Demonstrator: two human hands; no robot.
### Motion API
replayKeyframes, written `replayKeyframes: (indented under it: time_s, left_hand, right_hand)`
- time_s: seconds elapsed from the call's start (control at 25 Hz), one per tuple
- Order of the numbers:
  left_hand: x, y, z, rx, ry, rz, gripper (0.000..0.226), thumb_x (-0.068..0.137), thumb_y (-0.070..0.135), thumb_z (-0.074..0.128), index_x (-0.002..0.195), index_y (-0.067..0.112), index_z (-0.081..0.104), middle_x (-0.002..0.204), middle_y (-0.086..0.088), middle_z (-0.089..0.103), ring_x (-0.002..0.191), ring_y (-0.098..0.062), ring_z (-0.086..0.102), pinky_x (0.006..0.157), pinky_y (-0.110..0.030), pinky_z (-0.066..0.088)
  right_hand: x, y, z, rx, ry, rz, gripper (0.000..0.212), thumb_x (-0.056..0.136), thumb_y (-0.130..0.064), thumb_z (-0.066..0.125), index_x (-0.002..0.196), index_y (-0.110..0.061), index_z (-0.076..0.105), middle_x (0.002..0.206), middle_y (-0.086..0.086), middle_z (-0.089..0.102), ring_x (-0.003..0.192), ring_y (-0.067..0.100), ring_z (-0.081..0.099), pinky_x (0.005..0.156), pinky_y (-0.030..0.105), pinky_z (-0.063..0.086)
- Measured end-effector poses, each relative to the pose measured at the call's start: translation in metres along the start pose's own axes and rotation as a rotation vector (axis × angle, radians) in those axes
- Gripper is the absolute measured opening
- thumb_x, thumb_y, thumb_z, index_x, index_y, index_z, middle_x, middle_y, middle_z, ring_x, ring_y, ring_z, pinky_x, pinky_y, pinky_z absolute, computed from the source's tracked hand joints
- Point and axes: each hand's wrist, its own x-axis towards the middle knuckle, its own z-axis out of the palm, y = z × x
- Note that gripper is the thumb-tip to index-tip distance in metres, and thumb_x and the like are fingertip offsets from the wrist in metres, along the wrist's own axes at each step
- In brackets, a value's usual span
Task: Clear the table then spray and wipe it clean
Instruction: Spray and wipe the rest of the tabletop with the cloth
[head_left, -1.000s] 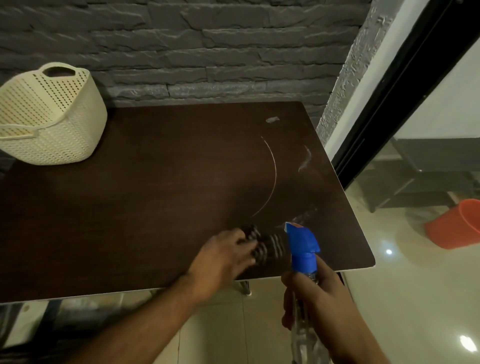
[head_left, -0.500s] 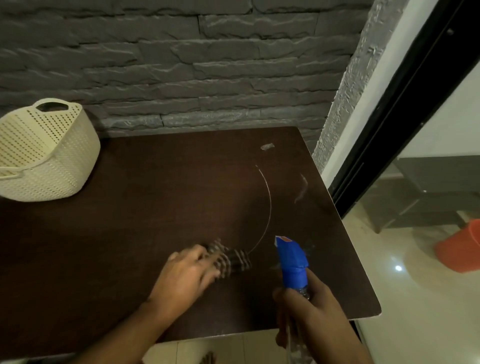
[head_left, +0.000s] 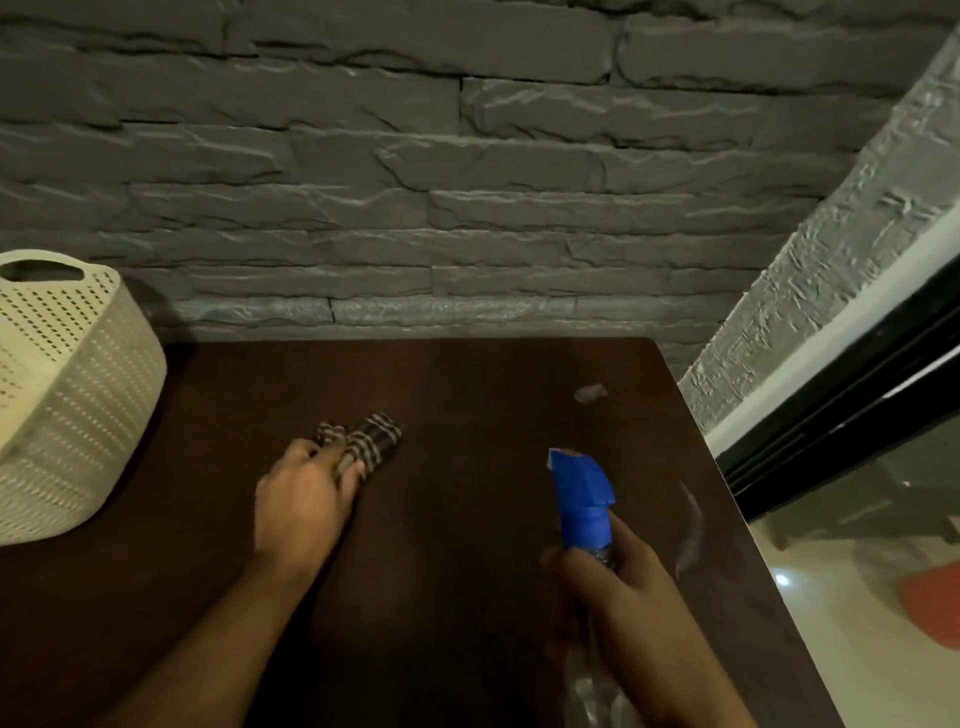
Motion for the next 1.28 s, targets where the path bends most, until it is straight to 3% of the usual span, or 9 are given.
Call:
replayKeyframes:
  time_s: [0.08, 0.2, 0.24, 0.36, 0.44, 0.6, 0.8, 1.08, 1.28]
  left_hand:
    - [0.013, 0.020, 0.008, -0.072, -0.041, 0.136, 0.033, 0.088, 0.039, 0.061, 0.116, 0.024, 0.067, 0.107, -0.003, 0.059, 0.089, -0.021, 0.061, 0.078, -0.033, 0.051]
    - [0.011, 0.029, 0.018, -0.037, -0.101, 0.518, 0.037, 0.089, 0.047, 0.052, 0.117, 0.028, 0.067, 0.109, 0.003, 0.062, 0.090, -0.015, 0.065, 0.075, -0.032, 0.051]
    - [0.025, 0.021, 0.018, -0.019, -0.083, 0.516, 0.037, 0.088, 0.047, 0.054, 0.116, 0.028, 0.067, 0.108, 0.002, 0.063, 0.089, -0.016, 0.065, 0.074, -0.033, 0.051]
    - [0.079, -0.004, 0.016, -0.053, -0.004, 0.089, 0.036, 0.088, 0.037, 0.063, 0.119, 0.019, 0.066, 0.108, -0.009, 0.061, 0.087, -0.028, 0.063, 0.073, -0.038, 0.052]
    - [0.097, -0.006, 0.018, -0.014, 0.035, -0.040, 0.037, 0.088, 0.037, 0.063, 0.118, 0.015, 0.067, 0.107, -0.015, 0.060, 0.086, -0.035, 0.062, 0.070, -0.041, 0.053]
    - [0.098, 0.000, 0.024, 0.015, 0.016, -0.065, 0.040, 0.088, 0.039, 0.061, 0.121, 0.016, 0.064, 0.111, -0.015, 0.058, 0.089, -0.033, 0.061, 0.071, -0.042, 0.053]
    - [0.100, -0.001, 0.025, 0.028, 0.022, -0.095, 0.041, 0.089, 0.040, 0.059, 0.123, 0.017, 0.063, 0.112, -0.013, 0.057, 0.089, -0.032, 0.060, 0.072, -0.042, 0.051]
    - [0.098, 0.003, 0.022, 0.015, 0.034, -0.076, 0.037, 0.088, 0.034, 0.063, 0.118, 0.012, 0.066, 0.109, -0.017, 0.058, 0.087, -0.038, 0.061, 0.069, -0.044, 0.051]
    - [0.099, 0.006, 0.021, 0.042, 0.042, -0.106, 0.039, 0.089, 0.036, 0.062, 0.120, 0.013, 0.065, 0.110, -0.017, 0.058, 0.090, -0.038, 0.060, 0.070, -0.044, 0.051]
  right_hand:
    - [0.023, -0.020, 0.003, -0.004, 0.050, -0.038, 0.020, 0.082, -0.013, 0.064, 0.099, -0.022, 0.058, 0.059, 0.001, 0.055, 0.050, 0.015, 0.055, 0.051, 0.028, 0.049]
    - [0.053, -0.042, -0.003, -0.014, 0.126, -0.083, 0.011, 0.081, -0.012, 0.063, 0.092, -0.015, 0.059, 0.054, -0.001, 0.050, 0.046, 0.014, 0.050, 0.046, 0.025, 0.046]
    - [0.062, -0.047, -0.006, -0.013, 0.148, -0.102, 0.010, 0.081, -0.012, 0.064, 0.090, -0.013, 0.059, 0.054, -0.001, 0.049, 0.048, 0.015, 0.050, 0.048, 0.028, 0.048]
    - [0.082, -0.059, -0.017, -0.009, 0.160, -0.134, 0.011, 0.082, -0.013, 0.064, 0.092, -0.012, 0.059, 0.060, 0.004, 0.049, 0.057, 0.025, 0.050, 0.056, 0.039, 0.052]
    - [0.093, -0.063, -0.022, 0.003, 0.139, -0.118, 0.016, 0.082, -0.012, 0.062, 0.097, -0.007, 0.057, 0.065, 0.009, 0.049, 0.058, 0.028, 0.050, 0.053, 0.036, 0.052]
    - [0.104, -0.064, -0.032, 0.040, 0.111, -0.077, 0.019, 0.083, -0.010, 0.060, 0.102, -0.009, 0.056, 0.065, 0.012, 0.052, 0.055, 0.029, 0.051, 0.050, 0.035, 0.051]
    - [0.113, -0.070, -0.062, 0.060, 0.258, -0.070, 0.004, 0.088, -0.012, 0.055, 0.090, -0.014, 0.057, 0.060, 0.020, 0.054, 0.050, 0.034, 0.054, 0.050, 0.037, 0.047]
    - [0.116, -0.069, -0.098, 0.122, 0.393, -0.024, 0.009, 0.086, -0.012, 0.058, 0.095, -0.010, 0.053, 0.066, 0.023, 0.049, 0.051, 0.029, 0.052, 0.045, 0.031, 0.048]
    - [0.105, -0.058, -0.100, 0.102, 0.395, 0.036, 0.015, 0.084, -0.012, 0.059, 0.097, -0.008, 0.054, 0.057, 0.020, 0.050, 0.044, 0.029, 0.052, 0.049, 0.036, 0.050]
